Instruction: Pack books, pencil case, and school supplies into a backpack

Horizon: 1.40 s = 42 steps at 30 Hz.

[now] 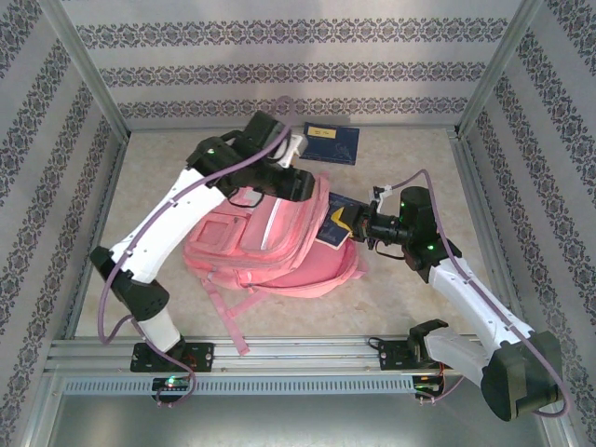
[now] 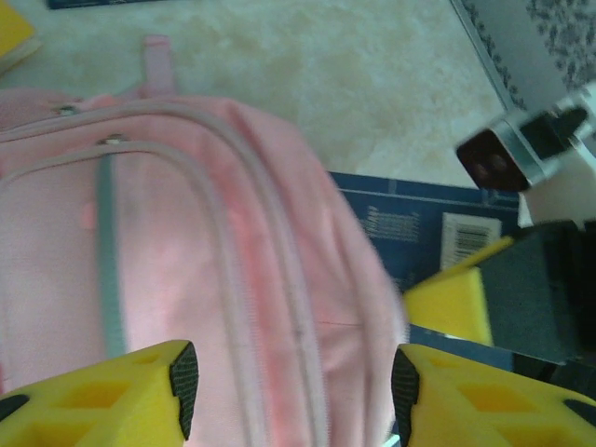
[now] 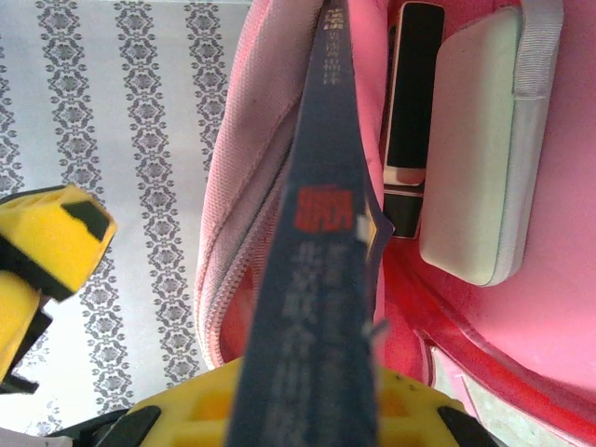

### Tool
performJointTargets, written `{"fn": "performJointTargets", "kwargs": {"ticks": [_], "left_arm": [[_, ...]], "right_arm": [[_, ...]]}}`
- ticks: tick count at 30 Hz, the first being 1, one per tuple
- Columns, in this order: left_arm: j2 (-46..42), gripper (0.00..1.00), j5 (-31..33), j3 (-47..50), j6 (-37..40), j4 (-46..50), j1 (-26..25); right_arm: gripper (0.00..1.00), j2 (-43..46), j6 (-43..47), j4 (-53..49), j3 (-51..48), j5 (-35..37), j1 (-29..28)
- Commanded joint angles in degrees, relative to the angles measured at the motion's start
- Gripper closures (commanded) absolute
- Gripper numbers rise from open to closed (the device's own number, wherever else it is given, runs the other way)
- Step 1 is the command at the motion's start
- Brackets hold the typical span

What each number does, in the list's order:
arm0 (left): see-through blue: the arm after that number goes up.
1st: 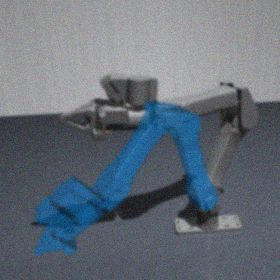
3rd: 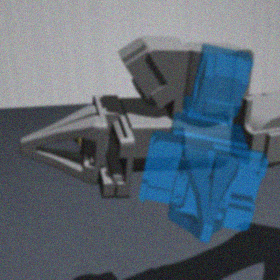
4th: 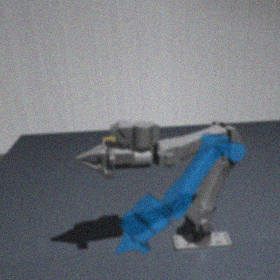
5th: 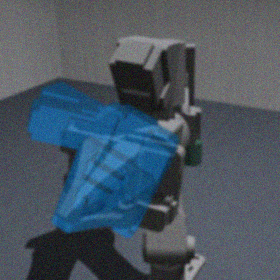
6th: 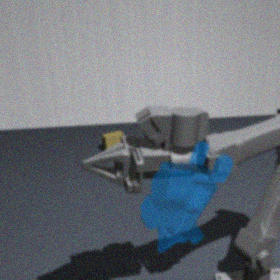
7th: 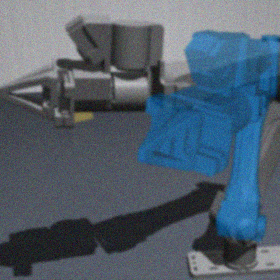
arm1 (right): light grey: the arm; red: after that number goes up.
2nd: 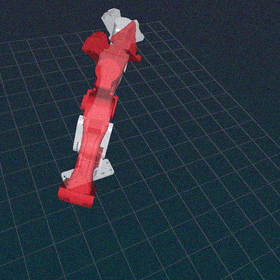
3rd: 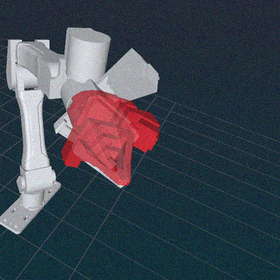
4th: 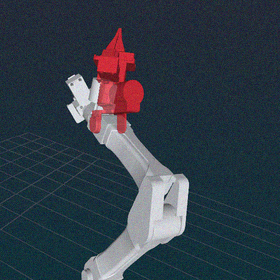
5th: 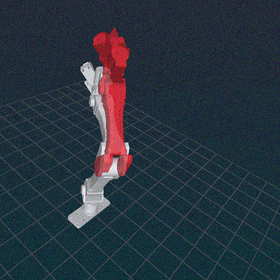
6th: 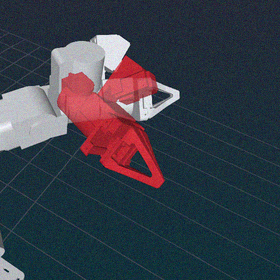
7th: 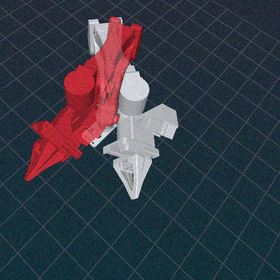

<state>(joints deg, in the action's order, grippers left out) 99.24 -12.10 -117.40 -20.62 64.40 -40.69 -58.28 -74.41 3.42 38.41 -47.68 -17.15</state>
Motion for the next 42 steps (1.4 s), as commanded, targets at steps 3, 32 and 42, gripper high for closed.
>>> {"fn": "performJointTargets", "kwargs": {"ticks": [3, 32, 42], "left_arm": [[7.4, 0.41, 5.6, -5.6, 1.6, 8.1, -6.1], [-2.0, 1.00, 8.6, -1.9, 3.3, 2.3, -0.3], [-11.7, 1.00, 0.8, 5.3, 6.7, 0.3, 9.4]], "right_arm": [[1.00, 0.8, -0.7, 7.7, 1.6, -3.2, -0.7], [1.00, 2.9, 21.2, -18.7, 2.5, 4.1, -1.8], [1.00, 1.4, 27.1, -22.2, 0.7, 8.9, -4.9]]}}
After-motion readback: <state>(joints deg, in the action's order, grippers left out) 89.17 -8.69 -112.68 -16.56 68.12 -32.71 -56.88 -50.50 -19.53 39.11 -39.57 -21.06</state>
